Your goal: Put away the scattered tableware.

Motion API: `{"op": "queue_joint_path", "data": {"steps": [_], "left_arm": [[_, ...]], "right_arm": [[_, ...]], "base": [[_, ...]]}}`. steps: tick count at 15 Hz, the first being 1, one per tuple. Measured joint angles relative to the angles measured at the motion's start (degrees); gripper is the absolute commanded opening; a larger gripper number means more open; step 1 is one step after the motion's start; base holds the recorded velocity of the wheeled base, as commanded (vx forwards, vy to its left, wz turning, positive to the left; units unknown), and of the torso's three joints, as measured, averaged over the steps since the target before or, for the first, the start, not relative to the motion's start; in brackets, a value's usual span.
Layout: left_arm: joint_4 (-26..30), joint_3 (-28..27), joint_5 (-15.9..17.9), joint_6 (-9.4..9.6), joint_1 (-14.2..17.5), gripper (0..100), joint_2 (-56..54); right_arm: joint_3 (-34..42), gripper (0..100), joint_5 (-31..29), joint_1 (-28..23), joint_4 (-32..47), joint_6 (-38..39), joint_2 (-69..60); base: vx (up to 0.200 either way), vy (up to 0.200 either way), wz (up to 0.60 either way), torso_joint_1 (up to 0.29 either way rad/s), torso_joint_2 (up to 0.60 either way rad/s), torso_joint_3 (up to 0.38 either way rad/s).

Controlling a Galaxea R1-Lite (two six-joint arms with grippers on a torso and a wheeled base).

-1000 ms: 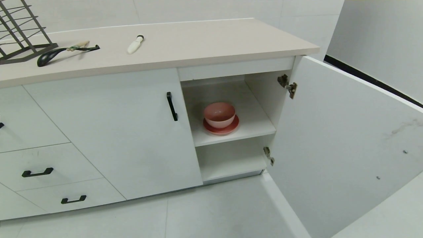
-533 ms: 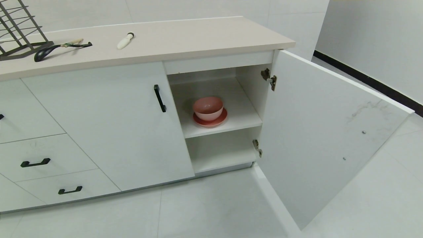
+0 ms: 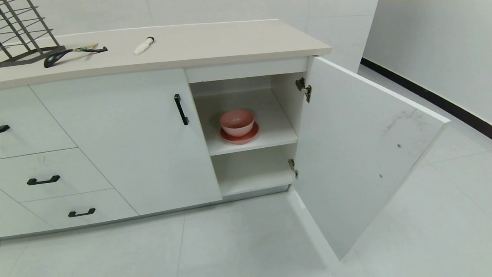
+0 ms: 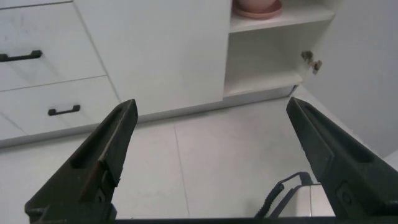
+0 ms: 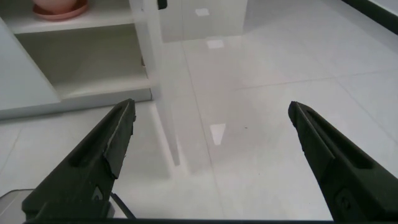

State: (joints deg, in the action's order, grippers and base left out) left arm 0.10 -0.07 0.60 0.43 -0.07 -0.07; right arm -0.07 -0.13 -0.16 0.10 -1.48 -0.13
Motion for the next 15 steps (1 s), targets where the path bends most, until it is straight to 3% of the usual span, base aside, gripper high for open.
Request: {"op": "queue_joint_path", "data": {"steps": [4, 6, 9, 15], "left_arm": [[0.0, 0.0, 0.0, 0.12, 0.0, 100, 0.0], [0.0, 0.0, -0.1, 0.11, 0.0, 100, 0.0], [0.0, 0.0, -0.1, 0.20, -0.1, 100, 0.0], [0.0, 0.0, -0.1, 0.46, 0.0, 100, 0.0]], "right_arm": [[0.0, 100, 0.0, 0.0, 0.0, 0.0, 0.0], [0.0, 100, 0.0, 0.0, 0.0, 0.0, 0.0], [0.1, 100, 0.0, 0.0, 0.0, 0.2, 0.0], [0.1, 100, 0.1, 0.0, 0.0, 0.3, 0.0]], "base": [[0.000, -0.050, 0.00, 0.002, 0.00, 0.002], [0.000, -0.200, 0.60, 0.005, 0.00, -0.002], [0.000, 0.000, 0.20, 0.001, 0.00, 0.002], [0.000, -0.200, 0.00, 0.003, 0.00, 0.004]]}}
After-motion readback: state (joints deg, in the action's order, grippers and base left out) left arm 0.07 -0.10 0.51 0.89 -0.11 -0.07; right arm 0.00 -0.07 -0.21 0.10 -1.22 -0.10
